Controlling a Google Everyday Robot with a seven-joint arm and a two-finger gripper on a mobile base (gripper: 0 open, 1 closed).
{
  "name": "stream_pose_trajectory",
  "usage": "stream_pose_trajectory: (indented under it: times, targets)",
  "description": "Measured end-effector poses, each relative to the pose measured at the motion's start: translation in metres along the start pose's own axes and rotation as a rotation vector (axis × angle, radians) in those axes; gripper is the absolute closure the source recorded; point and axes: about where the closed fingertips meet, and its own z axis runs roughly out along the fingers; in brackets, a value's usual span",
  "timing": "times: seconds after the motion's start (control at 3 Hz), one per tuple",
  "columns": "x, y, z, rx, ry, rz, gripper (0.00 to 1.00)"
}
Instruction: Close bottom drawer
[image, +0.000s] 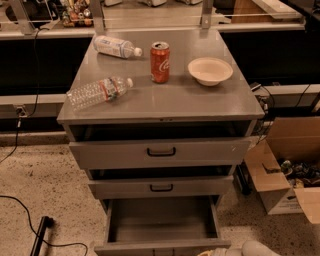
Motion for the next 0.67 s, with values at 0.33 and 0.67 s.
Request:
stream_pose_trajectory:
  times: [0.33,0.67]
  targets:
    - [0.0057,-0.0009,0.0096,0.031,-0.049,0.002,1.00]
    - [0.0061,-0.0010,0.0102,0.033,-0.052,0.001,1.00]
